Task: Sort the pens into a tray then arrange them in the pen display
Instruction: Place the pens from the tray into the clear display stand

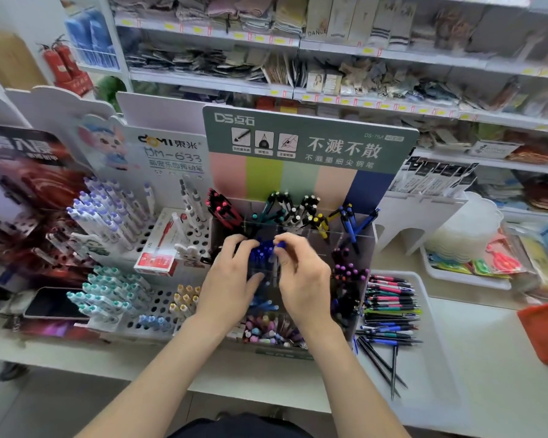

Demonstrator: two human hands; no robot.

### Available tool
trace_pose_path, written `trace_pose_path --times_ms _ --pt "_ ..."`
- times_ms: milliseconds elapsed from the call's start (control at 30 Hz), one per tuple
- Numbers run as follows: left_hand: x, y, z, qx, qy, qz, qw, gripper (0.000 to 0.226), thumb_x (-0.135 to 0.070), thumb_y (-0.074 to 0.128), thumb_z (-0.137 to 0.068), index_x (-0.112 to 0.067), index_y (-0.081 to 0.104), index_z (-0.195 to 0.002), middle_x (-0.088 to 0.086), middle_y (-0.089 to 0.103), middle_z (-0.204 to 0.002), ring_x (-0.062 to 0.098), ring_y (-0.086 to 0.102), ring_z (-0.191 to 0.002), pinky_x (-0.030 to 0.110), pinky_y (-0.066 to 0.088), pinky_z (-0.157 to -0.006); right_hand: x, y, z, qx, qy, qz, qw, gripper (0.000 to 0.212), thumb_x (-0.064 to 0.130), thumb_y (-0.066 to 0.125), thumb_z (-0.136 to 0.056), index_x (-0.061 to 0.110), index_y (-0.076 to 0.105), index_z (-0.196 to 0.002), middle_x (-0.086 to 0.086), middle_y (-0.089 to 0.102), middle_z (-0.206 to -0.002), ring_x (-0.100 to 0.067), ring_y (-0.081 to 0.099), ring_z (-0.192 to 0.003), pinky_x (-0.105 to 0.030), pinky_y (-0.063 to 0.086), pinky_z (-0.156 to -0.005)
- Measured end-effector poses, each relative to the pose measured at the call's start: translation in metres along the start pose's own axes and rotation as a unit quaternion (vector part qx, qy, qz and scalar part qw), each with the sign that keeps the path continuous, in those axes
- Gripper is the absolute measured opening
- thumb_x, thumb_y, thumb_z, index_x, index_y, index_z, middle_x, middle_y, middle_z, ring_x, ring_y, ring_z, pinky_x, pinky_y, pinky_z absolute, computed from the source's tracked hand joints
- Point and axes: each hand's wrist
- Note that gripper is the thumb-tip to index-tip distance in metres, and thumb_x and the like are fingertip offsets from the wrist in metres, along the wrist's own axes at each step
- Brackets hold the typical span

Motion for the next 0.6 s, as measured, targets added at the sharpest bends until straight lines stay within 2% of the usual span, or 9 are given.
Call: trace_pose_path --times_ms 67,200,300,433,500,600 --pt "0.002 -0.005 -0.004 -0.006 0.016 0.006 1.000 0.052 -0.019 0.082 -0.091 -0.019 0.057 -0.137 -0.005 0.045 -0.141 0.020 0.061 -0.118 0.041 0.057 -0.097 -0.003 -0.001 0.001 -0.033 0.014 -0.006 0.999 0.020 0.000 0.070 -0.101 0.006 0.070 -0.120 0.000 0.073 -0.108 -0.010 0.071 -0.096 -0.029 0.059 -0.086" --pt "0.002 -0.010 -0.016 -0.006 0.016 0.022 1.000 0.035 -0.021 0.081 -0.092 -0.017 0.063 -0.121 -0.005 0.048 -0.126 0.017 0.062 -0.098 0.039 0.058 -0.085 -0.005 -0.005 -0.004 0.038 0.009 0.004 0.999 0.017 0.004 0.076 -0.097 0.009 0.071 -0.112 0.002 0.071 -0.103 -0.010 0.069 -0.094 -0.032 0.059 -0.083" --pt "0.002 -0.010 -0.022 -0.006 0.017 0.031 0.999 0.030 -0.018 0.082 -0.091 -0.016 0.064 -0.116 -0.005 0.049 -0.120 0.018 0.061 -0.092 0.040 0.057 -0.083 -0.010 -0.008 -0.015 0.027 -0.009 0.118 0.993 0.018 0.022 0.085 -0.089 0.016 0.073 -0.101 0.004 0.063 -0.103 -0.015 0.055 -0.099 -0.031 0.048 -0.085" --pt "0.002 -0.005 -0.017 -0.033 0.023 0.044 0.998 0.028 -0.011 0.077 -0.095 -0.012 0.066 -0.121 -0.002 0.051 -0.124 0.017 0.062 -0.097 0.037 0.059 -0.086 -0.017 -0.003 -0.021 0.081 -0.063 0.250 0.963 0.020 0.044 0.082 -0.088 0.025 0.078 -0.093 0.004 0.059 -0.096 -0.023 0.050 -0.094 -0.039 0.039 -0.076" --pt "0.001 -0.003 -0.012 -0.052 0.028 0.053 0.997 0.031 -0.007 0.075 -0.096 -0.010 0.066 -0.126 0.000 0.053 -0.127 0.016 0.061 -0.105 0.033 0.057 -0.093 -0.020 0.000 -0.018 0.090 -0.087 0.296 0.947 0.017 0.046 0.075 -0.093 0.030 0.081 -0.097 0.002 0.059 -0.100 -0.026 0.051 -0.095 -0.041 0.038 -0.076" --pt "0.001 -0.004 -0.008 -0.074 0.023 0.069 0.995 0.036 -0.004 0.077 -0.093 -0.010 0.065 -0.127 0.001 0.052 -0.128 0.013 0.060 -0.105 0.026 0.054 -0.094 -0.023 0.002 -0.008 0.083 -0.100 0.280 0.951 0.013 0.038 0.079 -0.092 0.029 0.080 -0.101 -0.001 0.061 -0.113 -0.026 0.051 -0.100 -0.044 0.041 -0.078"
Point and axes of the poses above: each hand's wrist, its own z-axis away from the middle knuckle, its own y-axis out of the palm, x = y × z
